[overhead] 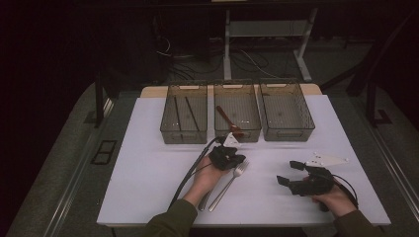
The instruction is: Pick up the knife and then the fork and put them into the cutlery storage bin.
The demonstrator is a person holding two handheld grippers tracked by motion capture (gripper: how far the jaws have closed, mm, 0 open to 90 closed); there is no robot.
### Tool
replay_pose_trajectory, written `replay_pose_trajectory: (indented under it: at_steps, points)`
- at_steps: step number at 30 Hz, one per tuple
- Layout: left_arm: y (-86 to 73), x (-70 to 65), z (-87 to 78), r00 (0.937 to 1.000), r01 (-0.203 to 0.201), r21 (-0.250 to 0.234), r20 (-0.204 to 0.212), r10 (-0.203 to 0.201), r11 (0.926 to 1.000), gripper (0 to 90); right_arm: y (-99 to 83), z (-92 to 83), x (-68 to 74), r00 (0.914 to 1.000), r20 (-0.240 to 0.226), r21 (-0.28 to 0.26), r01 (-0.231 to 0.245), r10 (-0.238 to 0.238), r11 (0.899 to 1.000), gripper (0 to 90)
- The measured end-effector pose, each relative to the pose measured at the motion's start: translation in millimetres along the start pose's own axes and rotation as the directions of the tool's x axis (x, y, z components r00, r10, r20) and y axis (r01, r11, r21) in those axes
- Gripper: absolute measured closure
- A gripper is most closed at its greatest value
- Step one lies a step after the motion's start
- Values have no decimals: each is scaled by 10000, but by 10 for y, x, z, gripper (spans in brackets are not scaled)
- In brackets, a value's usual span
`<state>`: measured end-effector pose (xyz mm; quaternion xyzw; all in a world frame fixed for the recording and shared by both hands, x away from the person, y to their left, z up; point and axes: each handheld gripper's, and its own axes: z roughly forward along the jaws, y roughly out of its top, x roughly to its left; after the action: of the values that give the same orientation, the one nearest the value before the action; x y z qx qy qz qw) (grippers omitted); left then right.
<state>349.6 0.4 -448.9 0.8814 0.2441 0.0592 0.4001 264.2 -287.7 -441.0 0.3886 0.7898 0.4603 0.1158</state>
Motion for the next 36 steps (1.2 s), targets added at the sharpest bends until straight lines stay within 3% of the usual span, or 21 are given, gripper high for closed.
replay_pose_trajectory:
  at_steps: [13,25,29,36]
  points:
    - [57,-210,89,9969,-374,111,704,365,9992,893,0,-5,-2,10000,11,-33,17,-17,10000,199]
    - [98,-453,178,9832,-933,259,1597,880,9953,893,4,-16,-6,10000,8,-57,13,-13,10000,199]
    - [101,-430,141,9862,-907,183,1411,872,9957,891,11,-18,-10,9999,-10,19,-103,103,9999,199]
    - [40,-321,-138,9938,-653,-376,872,683,9972,727,43,-1,16,9996,-188,228,-209,214,9995,199]
